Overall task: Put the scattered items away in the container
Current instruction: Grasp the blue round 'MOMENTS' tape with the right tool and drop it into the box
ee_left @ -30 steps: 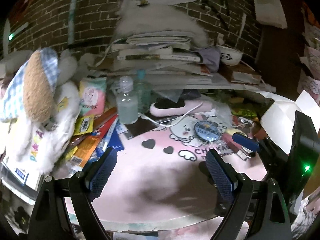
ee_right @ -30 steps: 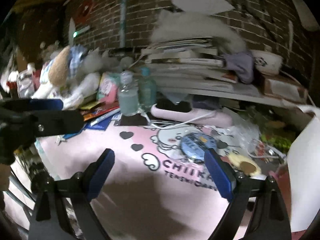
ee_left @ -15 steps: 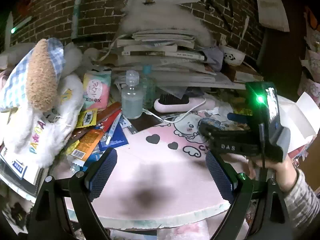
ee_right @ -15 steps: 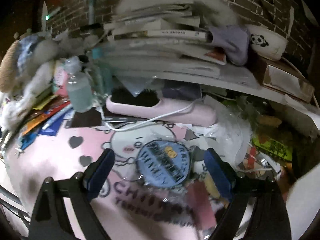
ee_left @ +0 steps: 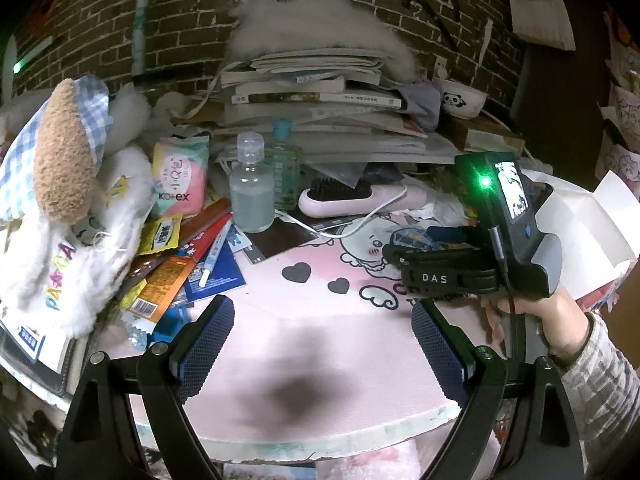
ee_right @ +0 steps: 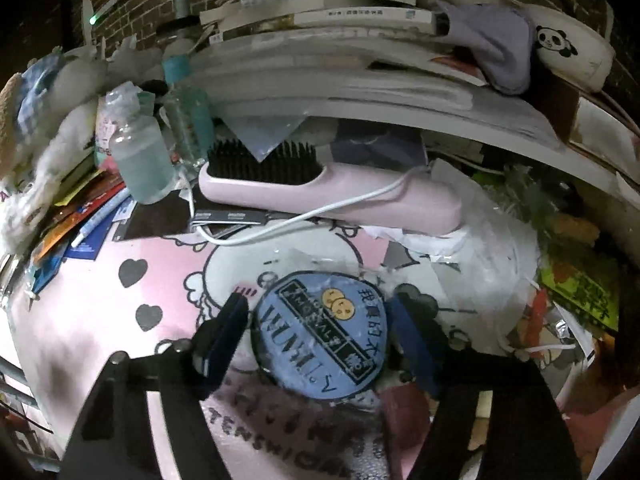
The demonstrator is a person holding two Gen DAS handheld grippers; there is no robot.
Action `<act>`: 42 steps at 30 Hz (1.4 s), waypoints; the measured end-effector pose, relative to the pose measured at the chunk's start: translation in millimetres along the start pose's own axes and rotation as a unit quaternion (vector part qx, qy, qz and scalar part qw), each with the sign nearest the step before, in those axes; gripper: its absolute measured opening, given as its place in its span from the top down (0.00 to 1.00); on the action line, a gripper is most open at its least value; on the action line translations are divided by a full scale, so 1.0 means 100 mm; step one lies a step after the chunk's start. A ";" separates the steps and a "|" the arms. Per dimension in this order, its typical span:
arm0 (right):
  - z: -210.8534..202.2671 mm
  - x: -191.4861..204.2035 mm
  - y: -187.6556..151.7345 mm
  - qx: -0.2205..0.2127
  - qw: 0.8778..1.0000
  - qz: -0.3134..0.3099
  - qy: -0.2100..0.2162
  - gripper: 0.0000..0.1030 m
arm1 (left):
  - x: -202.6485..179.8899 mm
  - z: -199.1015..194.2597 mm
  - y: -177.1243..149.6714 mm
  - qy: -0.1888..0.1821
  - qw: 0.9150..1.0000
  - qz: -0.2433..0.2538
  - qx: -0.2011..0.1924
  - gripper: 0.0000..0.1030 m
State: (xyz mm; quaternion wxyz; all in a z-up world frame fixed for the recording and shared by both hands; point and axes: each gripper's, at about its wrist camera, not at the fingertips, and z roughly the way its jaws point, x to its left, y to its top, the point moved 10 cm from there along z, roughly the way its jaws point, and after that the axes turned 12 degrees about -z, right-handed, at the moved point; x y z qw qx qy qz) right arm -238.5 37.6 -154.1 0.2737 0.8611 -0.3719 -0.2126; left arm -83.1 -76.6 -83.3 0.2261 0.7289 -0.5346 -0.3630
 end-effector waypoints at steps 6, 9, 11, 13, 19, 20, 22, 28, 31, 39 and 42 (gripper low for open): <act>-0.01 0.09 0.00 0.002 1.000 -0.020 0.002 0.38 | 0.00 -0.01 -0.01 0.001 1.000 0.002 0.001 0.14; -0.04 0.12 -0.01 -0.004 1.000 -0.018 0.010 0.39 | 0.01 -0.02 -0.02 0.002 1.000 0.003 0.002 0.14; -0.10 0.16 -0.02 -0.012 1.000 -0.018 0.013 0.39 | 0.01 -0.03 -0.03 0.002 1.000 0.003 0.002 0.14; -0.18 0.21 -0.02 -0.020 0.999 -0.020 0.017 0.39 | 0.00 -0.02 -0.04 0.002 1.000 0.005 0.005 0.14; -0.57 0.35 0.07 -0.061 0.997 -0.045 0.012 0.39 | -0.04 0.00 -0.08 0.001 1.000 0.009 0.010 0.14; -0.64 0.36 0.08 -0.066 0.997 -0.048 0.011 0.39 | -0.05 0.00 -0.07 -0.001 1.000 0.010 0.011 0.14; -0.80 0.37 0.10 -0.080 0.995 -0.050 0.010 0.39 | -0.09 0.01 -0.07 -0.003 1.000 0.010 0.011 0.14; -1.28 0.30 0.07 -0.111 0.993 -0.046 0.005 0.39 | -0.19 0.07 -0.06 -0.009 1.000 0.013 0.015 0.14; -1.50 0.21 0.08 -0.124 0.991 -0.041 -0.001 0.39 | -0.27 0.10 -0.05 -0.013 1.000 0.012 0.016 0.14; -2.03 -0.37 -0.02 -0.142 0.986 -0.031 -0.079 0.39 | -0.60 0.13 -0.02 -0.036 0.999 0.031 0.018 0.14; -2.23 -0.73 -0.17 -0.132 0.986 -0.011 -0.102 0.39 | -0.74 0.15 -0.02 -0.045 0.998 0.040 0.020 0.14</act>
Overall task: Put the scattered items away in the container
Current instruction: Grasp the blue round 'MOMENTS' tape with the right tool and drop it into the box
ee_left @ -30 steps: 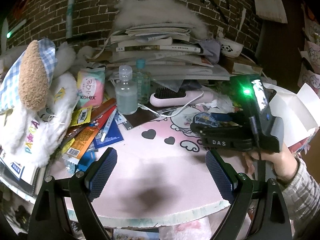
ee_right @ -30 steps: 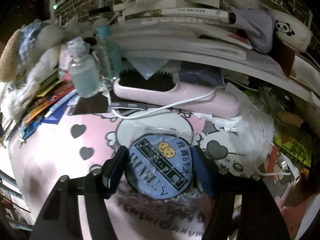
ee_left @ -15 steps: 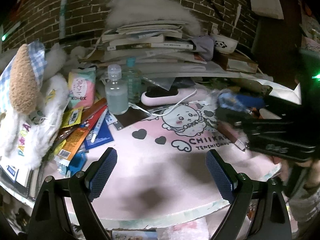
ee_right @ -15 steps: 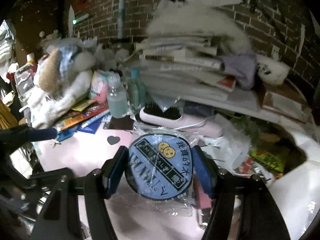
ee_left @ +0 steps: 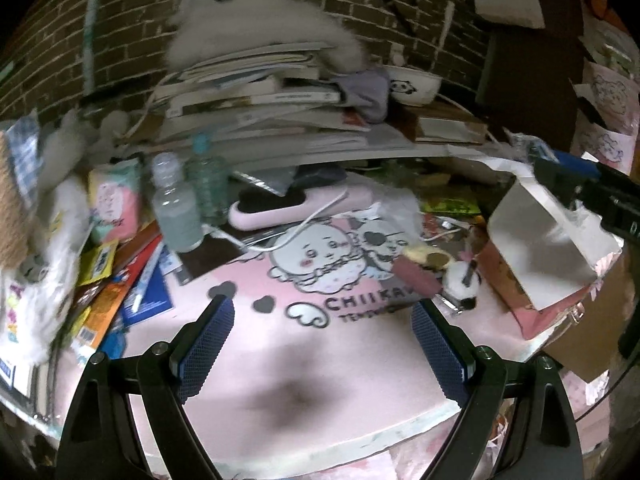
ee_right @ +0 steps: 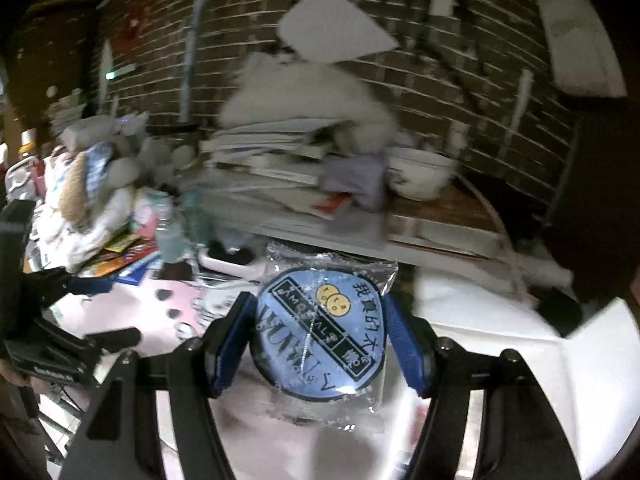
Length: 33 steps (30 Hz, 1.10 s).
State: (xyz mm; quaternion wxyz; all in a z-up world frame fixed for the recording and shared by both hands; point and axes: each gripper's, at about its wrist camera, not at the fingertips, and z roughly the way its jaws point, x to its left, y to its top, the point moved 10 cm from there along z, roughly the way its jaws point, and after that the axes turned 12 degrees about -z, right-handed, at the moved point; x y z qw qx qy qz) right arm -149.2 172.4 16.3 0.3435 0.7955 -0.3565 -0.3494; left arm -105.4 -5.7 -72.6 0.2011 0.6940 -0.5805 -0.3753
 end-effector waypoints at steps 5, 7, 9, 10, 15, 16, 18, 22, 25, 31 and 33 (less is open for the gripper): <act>-0.12 -0.53 -0.25 0.041 0.999 0.024 -0.019 0.39 | -0.27 0.06 -0.01 -0.031 0.999 0.012 0.011 0.14; -0.14 -0.72 -0.38 0.065 0.997 0.029 -0.024 0.39 | -0.38 0.08 -0.02 -0.040 0.999 0.019 0.015 0.14; -0.13 -0.83 -0.50 0.088 0.995 0.034 -0.024 0.39 | -0.47 0.11 -0.03 -0.043 0.999 0.027 0.019 0.14; -0.11 -0.87 -0.55 0.097 0.994 0.034 -0.023 0.39 | -0.52 0.12 -0.04 -0.043 0.998 0.031 0.020 0.14; 0.02 -0.99 -0.82 0.154 0.987 0.037 -0.006 0.39 | -0.66 0.15 -0.08 -0.046 0.998 0.045 0.028 0.14; 0.04 -1.01 -0.85 0.160 0.986 0.037 -0.006 0.39 | -0.67 0.16 -0.09 -0.045 0.997 0.047 0.029 0.14; 0.09 -1.09 -0.93 0.177 0.983 0.033 -0.015 0.39 | -0.68 0.17 -0.09 -0.042 0.997 0.049 0.031 0.14; 0.17 -1.21 -1.01 0.195 0.980 0.038 -0.024 0.38 | -0.71 0.21 -0.10 -0.039 0.997 0.050 0.035 0.14; 0.18 -1.23 -1.03 0.196 0.980 0.040 -0.022 0.37 | -0.71 0.23 -0.10 -0.037 0.997 0.052 0.037 0.14; 0.11 -1.18 -0.94 0.174 0.984 0.040 -0.024 0.23 | -0.70 0.30 -0.12 -0.029 0.997 0.052 0.043 0.14; 0.07 -1.14 -0.89 0.165 0.985 0.039 -0.023 0.23 | -0.70 0.31 -0.13 -0.028 0.997 0.054 0.044 0.14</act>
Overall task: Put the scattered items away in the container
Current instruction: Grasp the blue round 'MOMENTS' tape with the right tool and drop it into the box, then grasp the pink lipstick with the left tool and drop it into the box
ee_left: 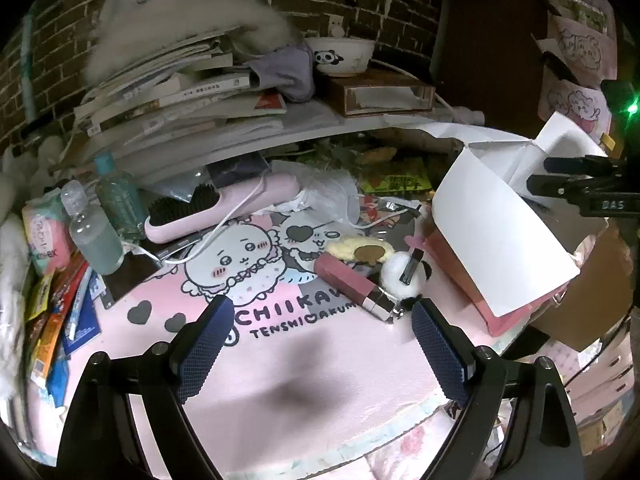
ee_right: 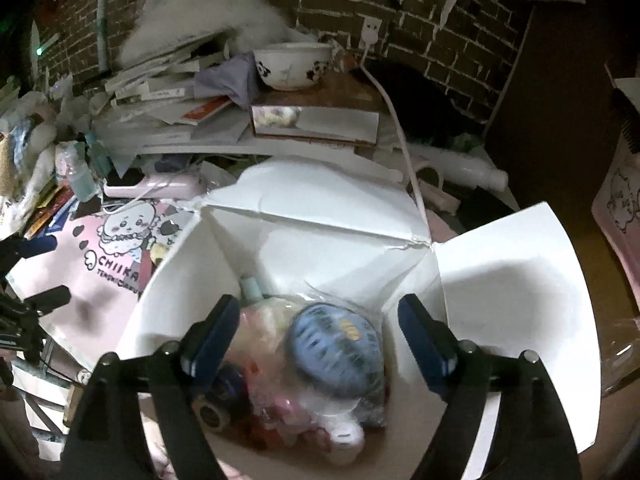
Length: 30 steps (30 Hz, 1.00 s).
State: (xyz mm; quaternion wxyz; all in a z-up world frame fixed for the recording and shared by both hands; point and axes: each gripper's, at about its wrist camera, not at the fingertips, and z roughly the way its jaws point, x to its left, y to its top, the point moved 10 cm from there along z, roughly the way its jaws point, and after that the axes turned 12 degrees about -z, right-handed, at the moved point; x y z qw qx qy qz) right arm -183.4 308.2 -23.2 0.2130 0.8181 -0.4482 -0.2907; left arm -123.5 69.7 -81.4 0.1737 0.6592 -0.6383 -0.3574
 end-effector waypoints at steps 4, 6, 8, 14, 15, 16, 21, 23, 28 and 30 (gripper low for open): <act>-0.17 0.10 0.11 -0.043 0.999 0.015 0.014 0.22 | -0.01 0.05 -0.01 0.001 1.000 0.000 0.004 0.14; -0.28 0.22 0.18 -0.073 0.997 0.018 0.028 0.18 | -0.01 0.07 -0.02 0.002 1.000 0.000 0.006 0.14; -0.39 0.40 0.26 -0.106 0.993 0.018 0.050 0.15 | -0.02 0.10 -0.03 0.001 1.000 0.002 0.009 0.14; -0.61 0.99 0.42 -0.178 0.981 0.002 0.081 0.14 | 0.02 0.22 -0.11 0.012 1.000 0.006 0.020 0.14; -0.66 1.07 0.43 -0.193 0.978 0.000 0.085 0.14 | 0.05 0.24 -0.12 0.017 1.000 0.005 0.022 0.14; -0.70 1.14 0.43 -0.204 0.975 -0.001 0.093 0.14 | 0.09 0.27 -0.14 0.021 0.999 0.003 0.026 0.14; -0.83 1.58 0.30 -0.233 0.959 -0.023 0.160 0.14 | 0.24 0.38 -0.18 0.029 0.999 -0.009 0.034 0.14; -0.84 1.70 0.24 -0.243 0.954 -0.037 0.171 0.14 | 0.26 0.43 -0.18 0.025 0.999 -0.014 0.035 0.14; -0.81 1.99 -0.02 -0.255 0.934 -0.057 0.245 0.14 | 0.14 0.58 -0.21 -0.005 0.998 -0.025 0.050 0.14; -0.80 2.11 -0.16 -0.253 0.925 -0.069 0.274 0.14 | 0.06 0.63 -0.22 -0.008 0.998 -0.023 0.054 0.14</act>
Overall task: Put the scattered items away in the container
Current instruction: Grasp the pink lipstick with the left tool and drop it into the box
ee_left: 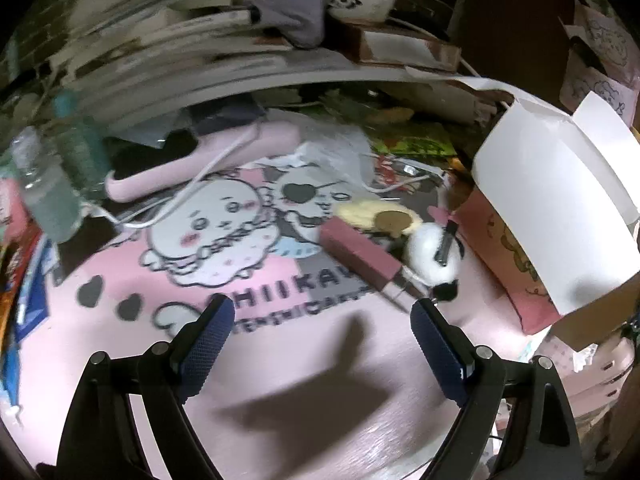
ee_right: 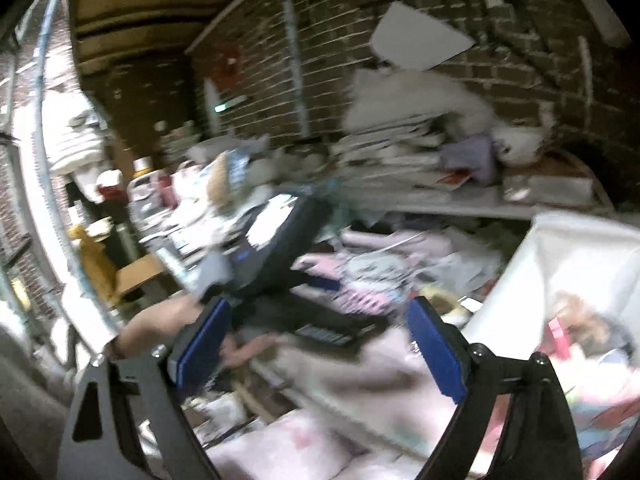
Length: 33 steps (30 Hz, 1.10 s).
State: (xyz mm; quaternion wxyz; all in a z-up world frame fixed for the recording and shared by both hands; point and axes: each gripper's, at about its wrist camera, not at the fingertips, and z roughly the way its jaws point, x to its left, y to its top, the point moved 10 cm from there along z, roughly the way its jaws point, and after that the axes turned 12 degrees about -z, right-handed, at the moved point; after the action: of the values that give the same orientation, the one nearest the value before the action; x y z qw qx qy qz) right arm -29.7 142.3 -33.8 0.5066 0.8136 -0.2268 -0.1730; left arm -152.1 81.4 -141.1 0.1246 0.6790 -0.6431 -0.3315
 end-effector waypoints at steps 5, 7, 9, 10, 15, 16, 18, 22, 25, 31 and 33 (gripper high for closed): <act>0.00 0.20 -0.27 0.020 1.000 -0.015 0.018 0.14 | -0.22 0.13 -0.04 -0.009 1.000 0.006 0.007 0.14; 0.00 0.24 -0.36 0.023 0.999 -0.016 0.023 0.14 | -0.28 0.18 -0.06 -0.007 1.000 0.011 0.011 0.14; -0.01 0.23 -0.41 0.026 0.999 -0.011 0.022 0.14 | -0.31 0.23 -0.08 -0.003 1.000 0.011 0.012 0.14; -0.01 0.22 -0.45 0.028 0.999 -0.008 0.018 0.14 | -0.32 0.26 -0.08 0.002 1.000 0.009 0.010 0.14; -0.03 0.16 -0.55 0.034 0.999 0.006 0.011 0.14 | -0.33 0.32 -0.04 0.025 1.000 0.007 -0.006 0.16; -0.02 0.15 -0.55 0.036 0.999 0.007 0.011 0.14 | -0.33 0.33 -0.04 0.027 1.000 0.010 -0.008 0.18; -0.01 0.15 -0.57 0.038 0.999 0.004 0.009 0.14 | -0.32 0.33 -0.05 0.031 0.999 0.020 -0.013 0.22; 0.02 0.16 -0.58 0.039 0.999 0.004 0.013 0.14 | -0.23 0.26 -0.06 0.029 0.999 0.020 -0.019 0.34; 0.05 0.18 -0.58 0.040 0.999 0.003 0.017 0.14 | -0.10 0.19 -0.07 0.029 0.999 0.011 -0.023 0.38; 0.13 0.22 -0.59 0.040 0.999 0.010 0.028 0.14 | -0.03 0.18 -0.02 0.019 0.999 -0.013 -0.035 0.50; 0.15 0.23 -0.59 0.041 0.999 0.009 0.028 0.14 | -0.08 0.21 -0.01 0.022 0.999 -0.009 -0.036 0.50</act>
State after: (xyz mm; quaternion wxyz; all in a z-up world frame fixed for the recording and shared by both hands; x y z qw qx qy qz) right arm -7.2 141.2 -94.4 0.4808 0.8360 -0.2270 -0.1360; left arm -164.0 94.8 -155.1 0.1601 0.6869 -0.6216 -0.3407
